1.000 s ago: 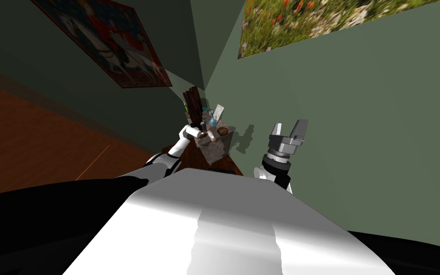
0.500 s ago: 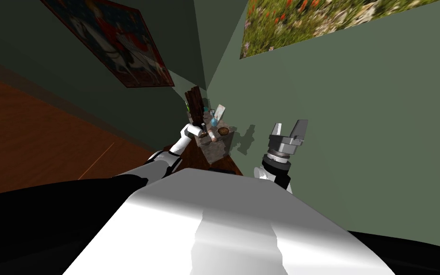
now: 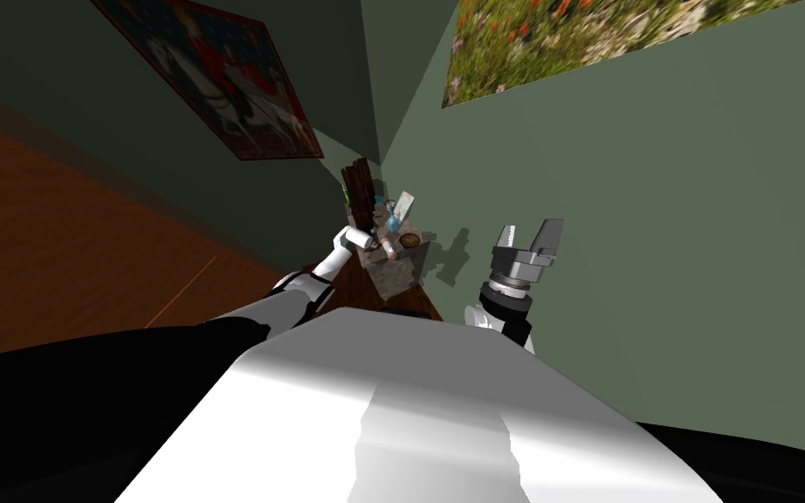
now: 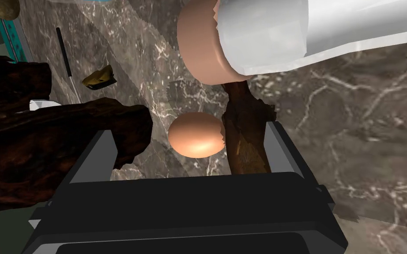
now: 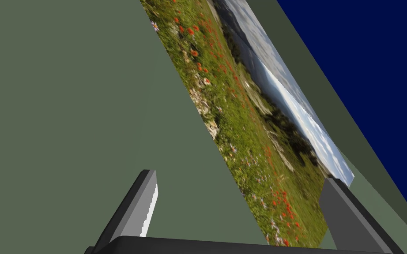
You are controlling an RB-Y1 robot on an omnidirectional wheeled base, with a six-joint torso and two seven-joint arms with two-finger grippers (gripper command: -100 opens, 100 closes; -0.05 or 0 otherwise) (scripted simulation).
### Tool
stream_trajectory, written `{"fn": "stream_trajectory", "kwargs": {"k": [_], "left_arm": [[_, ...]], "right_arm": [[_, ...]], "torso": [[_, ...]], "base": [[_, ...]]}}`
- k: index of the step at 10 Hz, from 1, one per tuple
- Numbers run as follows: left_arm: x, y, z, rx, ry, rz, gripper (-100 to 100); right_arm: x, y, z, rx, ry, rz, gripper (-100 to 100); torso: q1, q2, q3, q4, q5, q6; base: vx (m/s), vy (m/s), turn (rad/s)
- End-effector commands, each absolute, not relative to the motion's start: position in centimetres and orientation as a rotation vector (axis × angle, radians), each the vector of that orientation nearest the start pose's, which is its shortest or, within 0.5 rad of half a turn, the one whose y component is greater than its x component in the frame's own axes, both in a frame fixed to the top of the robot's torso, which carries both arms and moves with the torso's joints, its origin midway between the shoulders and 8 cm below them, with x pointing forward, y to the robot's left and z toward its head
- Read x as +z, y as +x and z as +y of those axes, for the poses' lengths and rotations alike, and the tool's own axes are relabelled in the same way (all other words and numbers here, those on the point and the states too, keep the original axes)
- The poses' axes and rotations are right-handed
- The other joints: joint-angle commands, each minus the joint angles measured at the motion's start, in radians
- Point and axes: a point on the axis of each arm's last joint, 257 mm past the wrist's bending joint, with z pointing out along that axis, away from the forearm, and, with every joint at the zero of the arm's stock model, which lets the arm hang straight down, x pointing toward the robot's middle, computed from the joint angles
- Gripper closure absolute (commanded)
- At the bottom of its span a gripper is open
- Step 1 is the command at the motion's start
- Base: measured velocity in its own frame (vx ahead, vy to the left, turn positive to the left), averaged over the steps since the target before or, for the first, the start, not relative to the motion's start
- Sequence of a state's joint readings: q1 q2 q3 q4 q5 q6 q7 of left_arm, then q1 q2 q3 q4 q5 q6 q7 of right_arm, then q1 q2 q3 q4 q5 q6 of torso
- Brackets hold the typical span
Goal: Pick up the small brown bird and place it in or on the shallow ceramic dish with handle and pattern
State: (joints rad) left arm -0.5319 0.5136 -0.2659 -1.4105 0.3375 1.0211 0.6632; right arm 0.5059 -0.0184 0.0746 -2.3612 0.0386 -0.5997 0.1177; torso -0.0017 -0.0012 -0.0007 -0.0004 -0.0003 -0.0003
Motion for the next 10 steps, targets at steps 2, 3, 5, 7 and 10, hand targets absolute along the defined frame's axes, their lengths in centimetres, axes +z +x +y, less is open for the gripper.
{"fn": "stream_trajectory", "kwargs": {"k": [2, 3, 5, 7, 10], "left_arm": [[-27.4, 59.1, 26.8, -0.785, -2.067, 1.51, -100], [-28.3, 58.5, 27.1, -0.732, -2.118, 1.502, -100], [-29.2, 57.9, 27.4, -0.683, -2.161, 1.491, -100], [-30.4, 56.9, 28.0, -0.599, -2.229, 1.465, -100], [-30.9, 56.4, 28.4, -0.56, -2.258, 1.451, -100]], "right_arm": [[7.4, 31.0, -24.3, 1.278, 0.452, 0.545, 0], [7.4, 31.0, -24.3, 1.278, 0.452, 0.545, 0], [7.4, 31.0, -24.3, 1.278, 0.452, 0.545, 0], [7.4, 31.0, -24.3, 1.278, 0.452, 0.545, 0], [7.4, 31.0, -24.3, 1.278, 0.452, 0.545, 0]], "torso": [[-0.001, 0.0, 0.0, 0.0, 0.0, 0.0], [0.0, 0.0, 0.0, 0.0, 0.0, 0.0], [-0.001, -0.001, -0.001, 0.0, 0.0, 0.0], [0.0, -0.002, -0.001, 0.0, 0.0, 0.0], [-0.001, -0.003, -0.002, -0.001, 0.0, 0.0]], "base": [[0.019, -0.036, 0.058], [0.027, -0.036, 0.068], [0.038, -0.04, 0.076], [0.052, -0.032, 0.074], [0.046, -0.035, 0.047]]}}
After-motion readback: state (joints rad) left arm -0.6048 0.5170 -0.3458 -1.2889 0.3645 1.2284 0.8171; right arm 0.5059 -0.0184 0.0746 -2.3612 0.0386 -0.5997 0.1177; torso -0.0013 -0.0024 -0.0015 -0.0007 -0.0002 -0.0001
